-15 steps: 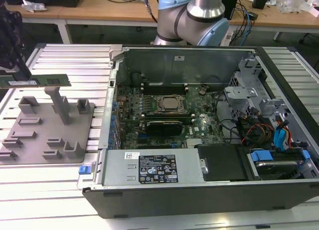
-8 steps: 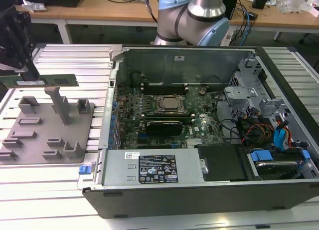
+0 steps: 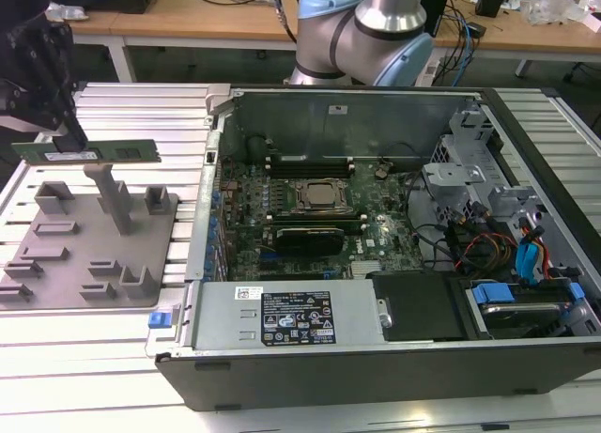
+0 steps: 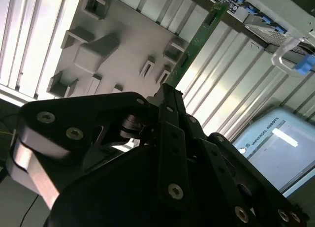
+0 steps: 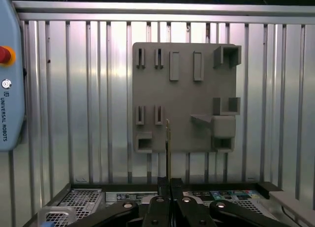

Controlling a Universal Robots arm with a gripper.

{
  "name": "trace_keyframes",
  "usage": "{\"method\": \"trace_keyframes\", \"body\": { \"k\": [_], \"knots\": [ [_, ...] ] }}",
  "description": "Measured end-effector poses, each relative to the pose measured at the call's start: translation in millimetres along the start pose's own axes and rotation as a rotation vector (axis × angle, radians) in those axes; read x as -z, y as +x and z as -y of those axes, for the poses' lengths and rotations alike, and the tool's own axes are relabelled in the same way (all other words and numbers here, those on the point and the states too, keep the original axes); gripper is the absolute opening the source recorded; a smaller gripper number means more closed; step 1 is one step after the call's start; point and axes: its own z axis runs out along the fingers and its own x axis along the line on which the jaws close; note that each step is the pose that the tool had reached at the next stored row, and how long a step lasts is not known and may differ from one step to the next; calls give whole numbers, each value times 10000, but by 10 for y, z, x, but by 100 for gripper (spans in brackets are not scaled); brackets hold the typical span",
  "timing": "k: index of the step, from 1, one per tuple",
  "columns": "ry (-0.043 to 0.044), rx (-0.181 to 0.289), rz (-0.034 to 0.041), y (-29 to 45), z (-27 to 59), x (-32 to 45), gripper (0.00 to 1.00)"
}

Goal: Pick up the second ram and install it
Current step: 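Pick up the second ram and move it above second insertion slot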

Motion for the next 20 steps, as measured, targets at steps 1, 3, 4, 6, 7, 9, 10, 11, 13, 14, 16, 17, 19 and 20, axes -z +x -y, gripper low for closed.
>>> {"method": "trace_keyframes", "body": {
  "k": [1,3,4,6,7,9,10,11,13,14,16,17,19,20],
  "knots": [
    [0,1,0,0,22,-1,9],
    [0,1,0,0,72,-2,9],
    [0,1,0,0,94,-3,9],
    [1,1,1,0,137,-5,9],
    [-1,0,0,0,162,-5,9],
    [0,0,0,0,194,-6,9],
    [0,0,0,0,239,-8,9],
    [0,1,0,0,293,-10,9],
    [0,1,0,0,377,-12,9],
    [-1,0,-1,0,412,-13,9],
    [0,1,0,1,504,-16,9],
    [1,1,1,1,545,-18,9],
    [0,1,1,0,622,-20,9],
    [0,1,0,1,651,-20,9]
  ]
}}
